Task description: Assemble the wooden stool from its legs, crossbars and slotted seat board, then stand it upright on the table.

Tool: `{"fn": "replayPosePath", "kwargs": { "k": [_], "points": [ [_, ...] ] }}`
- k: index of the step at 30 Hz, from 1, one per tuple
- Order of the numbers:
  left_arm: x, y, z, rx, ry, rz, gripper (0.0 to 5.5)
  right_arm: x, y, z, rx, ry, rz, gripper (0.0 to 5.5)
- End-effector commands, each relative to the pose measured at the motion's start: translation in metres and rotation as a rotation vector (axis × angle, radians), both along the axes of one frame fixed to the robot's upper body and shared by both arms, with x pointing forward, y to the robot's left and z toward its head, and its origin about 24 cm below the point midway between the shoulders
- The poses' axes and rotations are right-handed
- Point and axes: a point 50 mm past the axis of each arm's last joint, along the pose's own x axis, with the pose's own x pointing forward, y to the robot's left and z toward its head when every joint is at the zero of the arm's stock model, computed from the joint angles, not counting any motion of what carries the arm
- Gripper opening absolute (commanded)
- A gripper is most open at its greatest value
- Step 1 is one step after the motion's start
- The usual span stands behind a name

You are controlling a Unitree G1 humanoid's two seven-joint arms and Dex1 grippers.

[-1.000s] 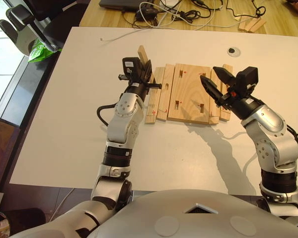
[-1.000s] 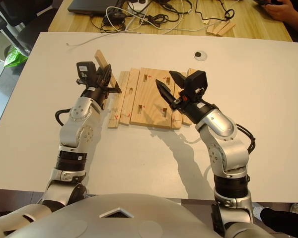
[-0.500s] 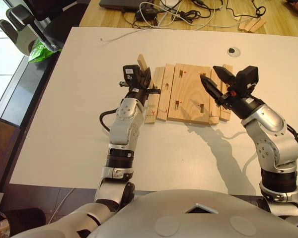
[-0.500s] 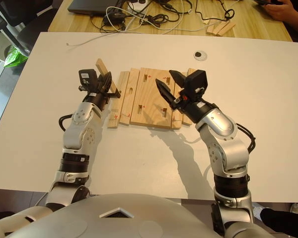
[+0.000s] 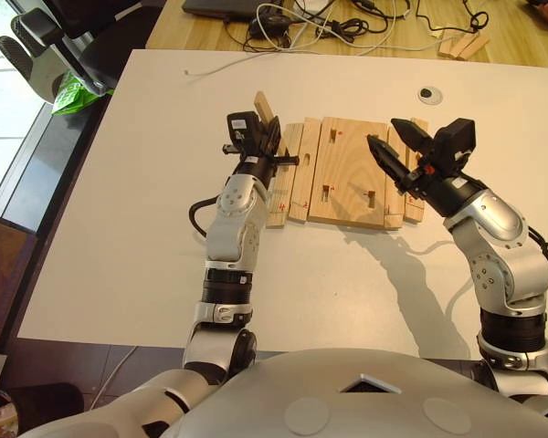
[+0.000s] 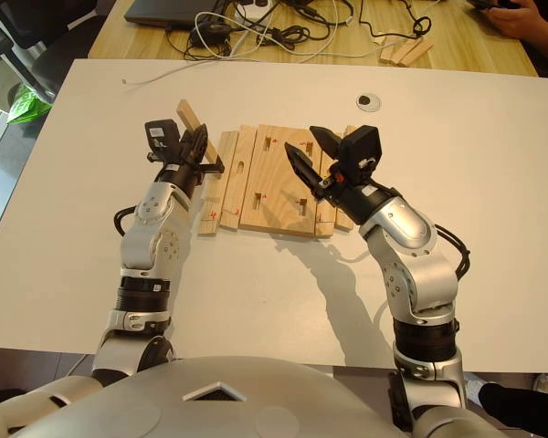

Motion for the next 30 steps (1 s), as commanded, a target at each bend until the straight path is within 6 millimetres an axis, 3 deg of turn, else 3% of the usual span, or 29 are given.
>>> {"fn": "replayPosePath", "kwargs": {
  "k": [1,12,17,21,30],
  "points": [
    [-0.001,-0.001,-0.005,0.016,0.007,0.0,0.41,0.003,-0.001,0.004,-0.006,-0.014,0.001,2.49],
    [-0.021,0.003,-0.02,0.055,0.068,-0.003,0.41,0.001,-0.003,0.004,-0.009,-0.011,-0.008,2.49],
    [-0.029,0.009,-0.015,0.273,0.024,-0.04,0.41,0.002,-0.003,0.005,-0.01,-0.015,-0.01,2.49],
    [-0.042,0.029,-0.019,0.392,0.05,-0.045,0.41,0.002,-0.006,0.007,-0.01,-0.021,-0.023,2.49],
    [-0.067,0.072,-0.053,0.13,0.243,0.098,0.41,0.0,-0.01,0.009,-0.01,-0.028,-0.042,2.49]
  ]
}}
